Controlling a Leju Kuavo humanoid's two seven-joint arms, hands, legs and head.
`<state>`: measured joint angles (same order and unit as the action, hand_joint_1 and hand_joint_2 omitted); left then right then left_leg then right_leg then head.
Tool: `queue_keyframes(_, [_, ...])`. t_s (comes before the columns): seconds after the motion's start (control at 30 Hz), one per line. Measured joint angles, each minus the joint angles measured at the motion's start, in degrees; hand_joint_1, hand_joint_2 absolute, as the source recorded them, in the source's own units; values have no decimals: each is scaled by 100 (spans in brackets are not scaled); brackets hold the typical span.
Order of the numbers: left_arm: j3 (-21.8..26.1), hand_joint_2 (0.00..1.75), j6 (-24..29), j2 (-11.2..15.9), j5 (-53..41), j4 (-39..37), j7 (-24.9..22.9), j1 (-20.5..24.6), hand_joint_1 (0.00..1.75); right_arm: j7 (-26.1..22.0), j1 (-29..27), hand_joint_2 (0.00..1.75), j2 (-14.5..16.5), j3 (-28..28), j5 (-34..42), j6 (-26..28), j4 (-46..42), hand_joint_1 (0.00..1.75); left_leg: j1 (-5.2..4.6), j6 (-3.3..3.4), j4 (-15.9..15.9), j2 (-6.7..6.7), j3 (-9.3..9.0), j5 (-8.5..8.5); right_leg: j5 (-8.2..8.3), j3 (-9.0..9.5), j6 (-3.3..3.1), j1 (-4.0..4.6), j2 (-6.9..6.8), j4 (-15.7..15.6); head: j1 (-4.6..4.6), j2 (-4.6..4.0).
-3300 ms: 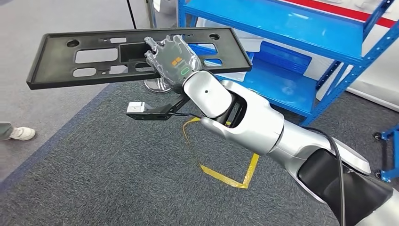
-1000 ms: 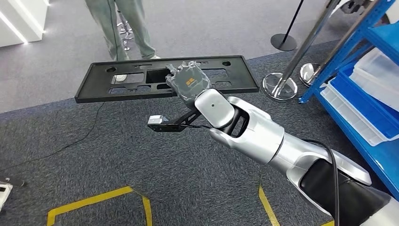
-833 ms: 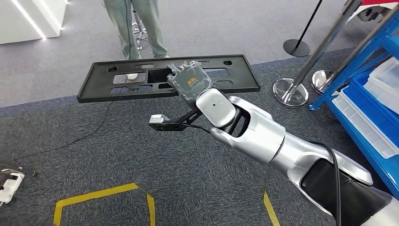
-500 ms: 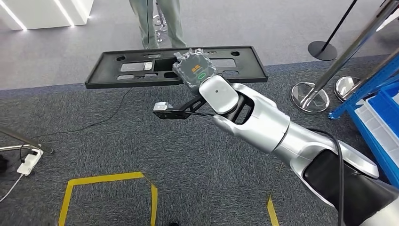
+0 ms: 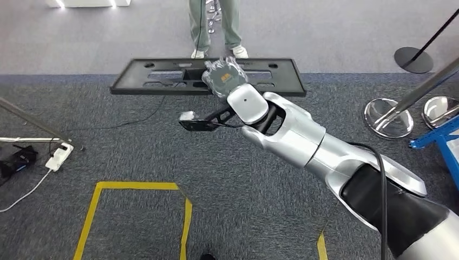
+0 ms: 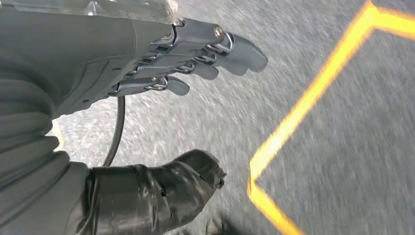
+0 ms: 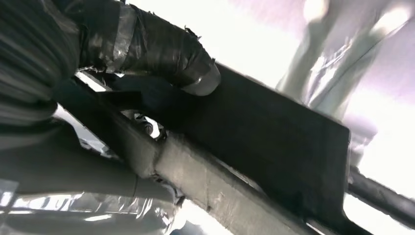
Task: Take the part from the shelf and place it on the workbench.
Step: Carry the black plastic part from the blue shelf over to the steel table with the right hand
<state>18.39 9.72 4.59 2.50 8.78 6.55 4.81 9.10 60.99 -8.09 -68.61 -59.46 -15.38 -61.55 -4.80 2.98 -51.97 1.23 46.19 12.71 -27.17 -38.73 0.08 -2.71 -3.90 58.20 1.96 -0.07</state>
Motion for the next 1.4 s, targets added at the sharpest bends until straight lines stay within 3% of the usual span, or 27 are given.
queue_keyframes(0.07, [7,175,-1,-5,0,-5,6,37,0,-2,-154,175,-13,-23,9,7,67,175,65,62,228,-70,-77,2,-85,-398,-144,35,303,471,-4,0])
queue_keyframes(0.1, [7,175,-5,-34,1,-7,9,73,0,-2,-195,175,-19,-34,10,10,94,175,112,77,260,-111,-97,18,-151,-746,-224,78,532,923,-4,0])
queue_keyframes(0.13, [8,175,-8,-60,-1,-7,12,122,0,-2,-221,175,-25,-46,10,12,117,175,156,80,233,-144,-88,28,-200,-1119,-258,118,709,1419,6,0])
queue_keyframes(0.2, [8,175,-17,-130,2,-9,11,216,0,-2,-271,175,-48,-64,10,12,173,175,233,36,150,-251,-86,83,-114,-1741,-210,132,874,2059,24,0])
queue_keyframes(0.23, [8,175,-21,-163,3,-10,9,248,0,-1,-288,175,-57,-71,10,13,197,175,275,-9,79,-308,-76,125,36,-1882,-135,88,890,2043,30,0])
queue_keyframes(0.3, [8,175,-26,-191,6,-11,8,279,0,-1,-289,175,-59,-85,10,20,220,175,380,-131,-124,-424,-11,226,356,-1743,121,-125,917,1428,32,0])
queue_keyframes(0.37, [8,175,-16,-126,3,-10,11,248,0,2,-268,175,-50,-92,13,36,225,175,463,-263,-398,-542,106,335,561,-1224,397,-393,1000,687,8,0])
queue_keyframes(0.4, [9,175,-8,-84,-2,-12,13,223,0,5,-253,175,-44,-97,16,43,228,175,509,-317,-478,-590,138,356,620,-1037,457,-442,1005,473,-6,-1])
queue_keyframes(0.43, [12,175,-2,-60,-5,-21,14,196,0,9,-219,175,-37,-104,25,47,234,175,551,-359,-486,-631,199,359,690,-936,446,-425,957,381,-18,-2])
queue_keyframes(0.47, [17,175,2,-61,-8,-33,13,178,0,15,-161,175,-36,-110,32,53,239,175,605,-405,-456,-673,231,332,740,-992,386,-370,854,378,-30,-2])
queue_keyframes(0.53, [28,175,-2,-117,-19,-46,12,152,0,28,-18,175,-15,-102,45,56,226,175,629,-473,-527,-560,431,364,763,-1070,240,-301,690,394,-45,-2])
queue_keyframes(0.63, [32,175,-14,-225,-60,-45,-2,72,0,39,89,175,-4,-55,70,94,177,175,635,-479,-1524,-31,942,654,746,-1022,82,-163,557,366,-122,-3])
queue_keyframes(0.7, [32,175,-15,-265,-76,-49,-10,58,0,45,93,175,-8,-52,91,125,168,175,630,-453,-2188,88,1286,822,714,-975,34,-63,460,384,-121,-4])
queue_keyframes(0.73, [32,175,-13,-274,-81,-50,-11,60,0,48,85,175,-4,-52,97,131,156,175,611,-428,-2247,83,1303,862,702,-950,18,-35,422,385,-122,-4])
queue_keyframes(0.77, [32,175,-10,-274,-84,-50,-11,57,0,50,85,175,0,-51,102,131,142,175,579,-392,-2087,65,1174,857,699,-914,3,-25,402,365,-124,-4])
queue_keyframes(0.8, [32,175,-9,-269,-87,-50,-10,56,0,55,102,175,4,-50,105,128,127,175,530,-349,-1750,49,916,814,708,-866,-6,-30,399,318,-125,-3])
queue_keyframes(0.9, [32,175,-8,-187,-87,-44,8,91,0,79,180,175,-11,-34,112,91,88,175,295,-177,-571,10,-64,678,794,-717,31,-111,398,111,-131,-4])
queue_keyframes(0.97, [33,175,-2,-84,-81,-43,22,119,0,93,187,175,-39,-28,121,52,85,175,154,-116,-207,-37,-321,586,886,-725,105,-192,383,1,-145,-3])
queue_keyframes(1.0, [34,175,5,-33,-80,-43,23,128,0,96,170,175,-49,-28,131,41,87,175,129,-91,-75,-47,-365,500,917,-773,133,-232,388,-49,-154,-3])
queue_keyframes(1.07, [37,175,25,-13,-80,-40,19,130,0,99,104,175,-90,-15,155,35,93,175,116,-52,136,-50,-435,336,897,-960,101,-220,431,74,-175,-4])
queue_keyframes(1.13, [40,175,42,-36,-80,-38,2,147,0,108,60,175,-140,3,162,34,91,175,168,-10,154,-33,-432,333,677,-1380,16,-107,556,751,-185,-4])
queue_keyframes(1.2, [41,175,50,-56,-80,-40,-15,191,0,119,54,175,-198,11,164,21,91,175,234,2,-6,-41,-345,412,455,-1848,15,-33,668,1554,-166,-3])
queue_keyframes(1.23, [41,175,49,-73,-79,-40,-22,207,0,125,52,175,-225,13,166,12,91,175,270,-21,-92,-59,-297,447,446,-1962,41,-27,684,1731,-162,-3])
queue_keyframes(1.27, [41,175,49,-94,-79,-40,-27,211,0,127,50,175,-240,14,167,5,91,175,316,-55,-189,-78,-248,483,494,-1949,87,-41,684,1694,-155,-3])
queue_keyframes(1.3, [41,175,49,-109,-79,-40,-31,204,0,129,51,175,-247,14,167,1,88,175,371,-103,-297,-100,-196,526,568,-1805,151,-77,674,1471,-150,-3])
queue_keyframes(1.37, [42,175,52,-91,-79,-42,-37,176,0,131,36,175,-250,15,166,-1,83,175,455,-222,-568,-156,-104,643,641,-1301,322,-209,644,860,-131,-3])
queue_keyframes(1.4, [42,175,55,-58,-79,-43,-37,155,0,131,11,175,-253,16,166,-3,82,175,482,-270,-670,-188,-67,696,663,-1089,362,-257,623,639,-119,-4])
